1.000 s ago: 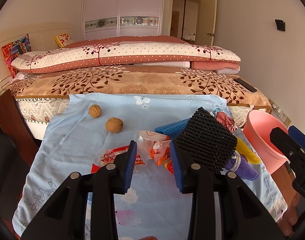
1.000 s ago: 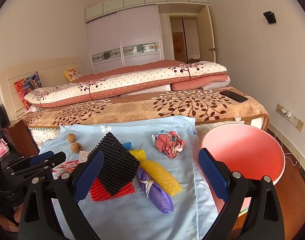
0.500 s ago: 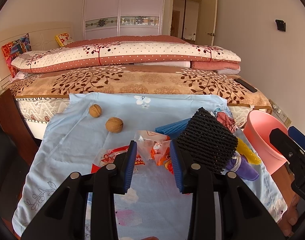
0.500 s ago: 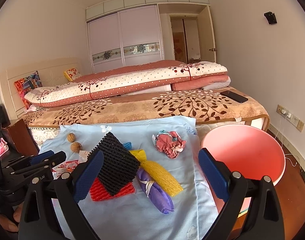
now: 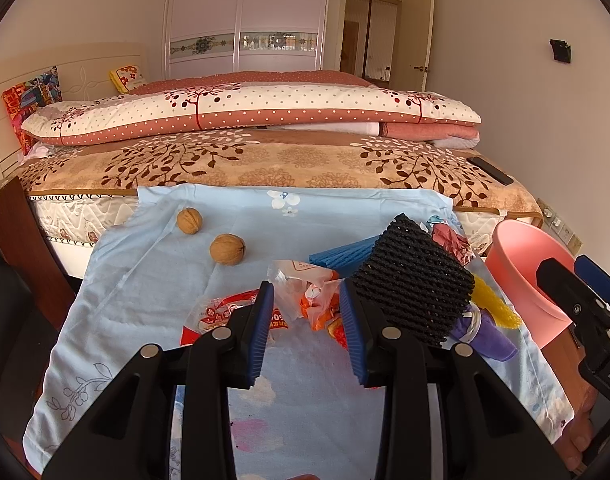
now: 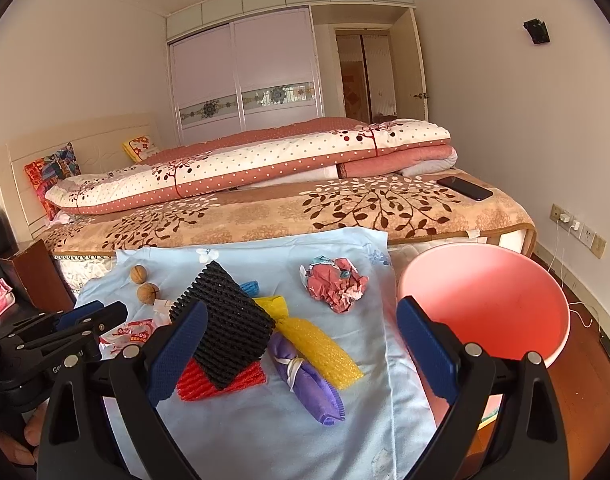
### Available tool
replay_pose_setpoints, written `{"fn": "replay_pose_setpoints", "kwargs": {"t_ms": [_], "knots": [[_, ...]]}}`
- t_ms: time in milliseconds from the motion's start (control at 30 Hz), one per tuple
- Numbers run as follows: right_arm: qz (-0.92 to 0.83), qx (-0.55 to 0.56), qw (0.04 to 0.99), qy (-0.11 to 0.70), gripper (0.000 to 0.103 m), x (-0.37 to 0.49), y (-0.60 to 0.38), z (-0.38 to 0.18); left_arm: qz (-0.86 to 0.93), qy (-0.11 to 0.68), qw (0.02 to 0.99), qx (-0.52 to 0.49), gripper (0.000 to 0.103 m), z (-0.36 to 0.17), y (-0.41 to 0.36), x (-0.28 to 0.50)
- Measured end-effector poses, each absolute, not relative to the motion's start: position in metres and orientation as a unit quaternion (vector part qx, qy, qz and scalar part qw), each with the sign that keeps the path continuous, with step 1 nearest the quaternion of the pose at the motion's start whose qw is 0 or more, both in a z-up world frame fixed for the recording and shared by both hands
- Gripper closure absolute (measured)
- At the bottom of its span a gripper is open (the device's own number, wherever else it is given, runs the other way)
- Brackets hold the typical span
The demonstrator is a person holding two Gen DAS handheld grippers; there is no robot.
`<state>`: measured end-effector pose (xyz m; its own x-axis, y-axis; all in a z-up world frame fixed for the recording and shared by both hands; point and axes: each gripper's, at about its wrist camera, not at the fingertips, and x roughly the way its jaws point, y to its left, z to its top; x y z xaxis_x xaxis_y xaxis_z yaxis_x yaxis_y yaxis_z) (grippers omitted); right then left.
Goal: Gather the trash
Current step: 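Grasp the black mesh foam sleeve with the left tool, then lift the black mesh sleeve with the left tool while the right tool grasps the yellow mesh sleeve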
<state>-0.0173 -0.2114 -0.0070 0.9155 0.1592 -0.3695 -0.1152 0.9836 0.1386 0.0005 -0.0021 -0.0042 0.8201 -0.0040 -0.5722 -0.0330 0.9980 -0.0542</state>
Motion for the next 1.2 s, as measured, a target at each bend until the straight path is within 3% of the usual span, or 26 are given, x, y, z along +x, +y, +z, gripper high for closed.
{"fn": "replay_pose_setpoints", "kwargs": {"t_ms": [1200], "knots": [[0.072,0.058,0.974,0.205,0.010,-0.0162,-0.2177,-0.0144,-0.031,0.299,0.953,-0.047,0.068,-0.0048,-0.0025,-0.0028]]}}
